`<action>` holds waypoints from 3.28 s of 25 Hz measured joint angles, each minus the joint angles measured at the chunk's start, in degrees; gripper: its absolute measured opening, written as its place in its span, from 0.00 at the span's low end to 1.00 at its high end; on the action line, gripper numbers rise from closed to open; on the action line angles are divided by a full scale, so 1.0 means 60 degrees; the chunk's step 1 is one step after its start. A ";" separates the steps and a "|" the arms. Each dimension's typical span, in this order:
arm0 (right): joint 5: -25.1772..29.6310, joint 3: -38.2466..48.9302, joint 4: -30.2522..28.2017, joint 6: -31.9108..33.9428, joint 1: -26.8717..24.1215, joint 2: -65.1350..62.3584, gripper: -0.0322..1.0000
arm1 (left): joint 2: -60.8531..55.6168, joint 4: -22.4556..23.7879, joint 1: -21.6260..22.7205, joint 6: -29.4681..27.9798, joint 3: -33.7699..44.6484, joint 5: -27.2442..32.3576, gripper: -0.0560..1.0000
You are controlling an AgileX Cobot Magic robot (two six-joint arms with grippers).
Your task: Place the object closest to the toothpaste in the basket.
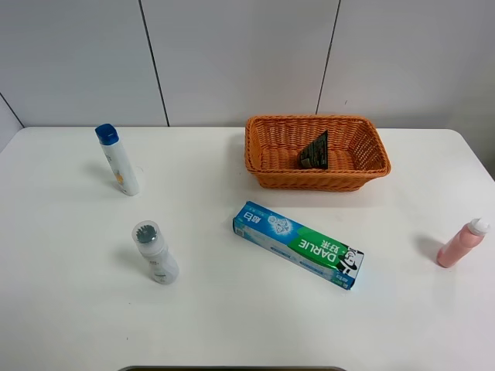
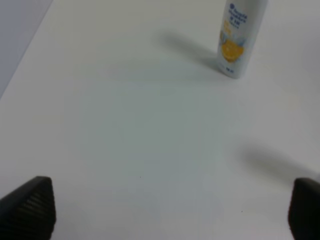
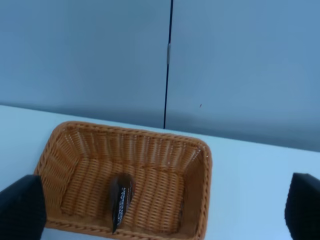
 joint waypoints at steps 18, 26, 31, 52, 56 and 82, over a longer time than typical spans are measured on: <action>0.2792 0.0755 -0.0147 -0.0184 -0.0668 -0.4561 0.99 | 0.0000 0.0000 0.0000 0.0000 0.0000 0.0000 0.94; 0.2812 0.3283 -0.0136 -0.0343 -0.1583 -0.6760 0.99 | 0.0000 0.0000 0.0000 0.0000 0.0000 0.0000 0.94; 0.2800 0.4958 0.0318 -0.0343 -0.1980 -0.7755 0.99 | 0.0000 0.0000 0.0000 0.0000 0.0000 0.0000 0.94; 0.1488 0.8977 0.1120 -0.0380 -0.2470 -1.0917 0.99 | 0.0000 -0.0018 0.0000 0.0000 0.0000 0.0000 0.94; 0.1451 0.9370 0.1120 -0.0531 -0.2470 -1.0917 0.99 | 0.0000 -0.0018 0.0000 0.0000 0.0000 0.0000 0.94; 0.1441 0.9394 0.1326 -0.0915 -0.2470 -1.0917 0.99 | 0.0000 -0.0008 0.0000 0.0000 0.0000 0.0000 0.94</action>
